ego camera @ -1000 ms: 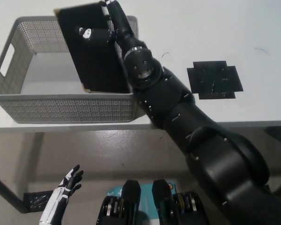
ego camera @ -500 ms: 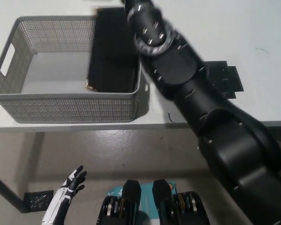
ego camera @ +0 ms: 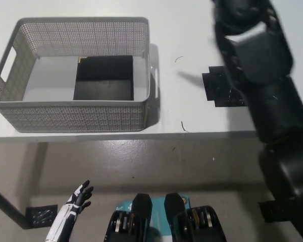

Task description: A notebook is kept standing on the table on the right hand side and a container is kept on the left hand side and the robot uses its right hand to grab the notebook and places it in the container

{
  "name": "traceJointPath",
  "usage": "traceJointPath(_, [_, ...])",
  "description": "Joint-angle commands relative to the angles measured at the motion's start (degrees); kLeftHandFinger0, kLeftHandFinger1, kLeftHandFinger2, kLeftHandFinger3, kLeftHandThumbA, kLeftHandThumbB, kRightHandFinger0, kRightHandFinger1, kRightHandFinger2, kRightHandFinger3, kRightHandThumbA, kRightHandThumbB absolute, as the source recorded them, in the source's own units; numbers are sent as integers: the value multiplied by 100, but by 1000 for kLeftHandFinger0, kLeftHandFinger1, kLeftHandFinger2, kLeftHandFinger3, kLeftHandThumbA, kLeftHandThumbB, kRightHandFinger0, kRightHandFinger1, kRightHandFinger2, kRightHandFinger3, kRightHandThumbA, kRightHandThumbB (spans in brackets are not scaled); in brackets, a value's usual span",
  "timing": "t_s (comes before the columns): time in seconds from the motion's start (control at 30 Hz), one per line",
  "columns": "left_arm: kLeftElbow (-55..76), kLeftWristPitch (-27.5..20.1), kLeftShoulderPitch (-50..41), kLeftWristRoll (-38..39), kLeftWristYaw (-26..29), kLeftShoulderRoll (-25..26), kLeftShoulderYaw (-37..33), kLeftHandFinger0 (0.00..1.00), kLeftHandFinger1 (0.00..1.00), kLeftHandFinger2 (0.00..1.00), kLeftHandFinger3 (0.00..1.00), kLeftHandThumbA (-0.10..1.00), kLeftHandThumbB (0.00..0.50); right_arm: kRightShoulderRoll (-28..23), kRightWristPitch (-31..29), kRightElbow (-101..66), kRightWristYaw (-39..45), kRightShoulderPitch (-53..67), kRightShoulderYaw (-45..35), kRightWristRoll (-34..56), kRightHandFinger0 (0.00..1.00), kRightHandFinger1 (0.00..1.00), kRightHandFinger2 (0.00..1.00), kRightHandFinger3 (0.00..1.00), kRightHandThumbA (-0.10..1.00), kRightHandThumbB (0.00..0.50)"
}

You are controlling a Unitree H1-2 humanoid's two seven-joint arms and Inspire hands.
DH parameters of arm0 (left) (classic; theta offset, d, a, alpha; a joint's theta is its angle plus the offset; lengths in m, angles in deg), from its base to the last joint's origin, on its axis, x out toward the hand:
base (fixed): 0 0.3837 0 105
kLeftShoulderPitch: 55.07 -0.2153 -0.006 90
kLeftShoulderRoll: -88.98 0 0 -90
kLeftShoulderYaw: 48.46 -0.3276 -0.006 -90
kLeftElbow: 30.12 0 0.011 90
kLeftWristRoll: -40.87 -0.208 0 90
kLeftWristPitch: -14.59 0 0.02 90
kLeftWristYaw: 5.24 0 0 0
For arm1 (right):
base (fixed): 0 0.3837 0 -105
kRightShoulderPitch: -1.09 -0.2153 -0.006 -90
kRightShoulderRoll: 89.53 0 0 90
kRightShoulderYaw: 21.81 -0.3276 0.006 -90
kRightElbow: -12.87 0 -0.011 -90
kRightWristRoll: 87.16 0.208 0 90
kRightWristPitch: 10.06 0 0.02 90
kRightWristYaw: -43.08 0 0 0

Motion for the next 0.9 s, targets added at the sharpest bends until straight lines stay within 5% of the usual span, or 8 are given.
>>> traceJointPath(0.0, [230, -129, -41, -161, -12, 113, -43, 1000, 1000, 1000, 1000, 1000, 134, -1102, 1121, -4522, 559, 997, -811, 1083, 1000, 1000, 1000, 1000, 1000, 481])
traceJointPath(0.03, [228, -130, -38, -146, -16, 106, -42, 1000, 1000, 1000, 1000, 1000, 134, -1127, 1122, -4701, 537, 1161, -822, 1032, 1000, 1000, 1000, 1000, 1000, 482])
traceJointPath(0.1, [236, -87, -13, -80, -42, 86, -37, 1000, 1000, 1000, 1000, 1000, 134, -1314, 906, -5604, 597, 2203, -841, 983, 1000, 1000, 1000, 1000, 1000, 402])
traceJointPath(0.37, [124, -131, -37, -67, -8, 39, -30, 1000, 1000, 1000, 1000, 1000, 142, -1063, 50, -6593, 426, 4815, -510, 1316, 1000, 1000, 1000, 1000, 1000, 471])
traceJointPath(0.47, [168, -104, -40, 123, -115, 32, -13, 1000, 1000, 1000, 1000, 1000, 143, -734, -332, -6339, 349, 5773, -309, 910, 1000, 1000, 1000, 1000, 1000, 455])
traceJointPath(0.7, [178, -123, -15, 229, -162, 59, 28, 1000, 1000, 1000, 1000, 1000, 155, -541, -751, -4234, 747, 6881, -20, 1253, 1000, 1000, 1000, 1000, 1000, 275])
traceJointPath(0.87, [121, -210, 73, 175, -112, -17, 5, 1000, 1000, 1000, 1000, 1000, 169, -370, -680, -3182, 1139, 6926, 41, 1717, 1000, 1000, 1000, 1000, 1000, 210])
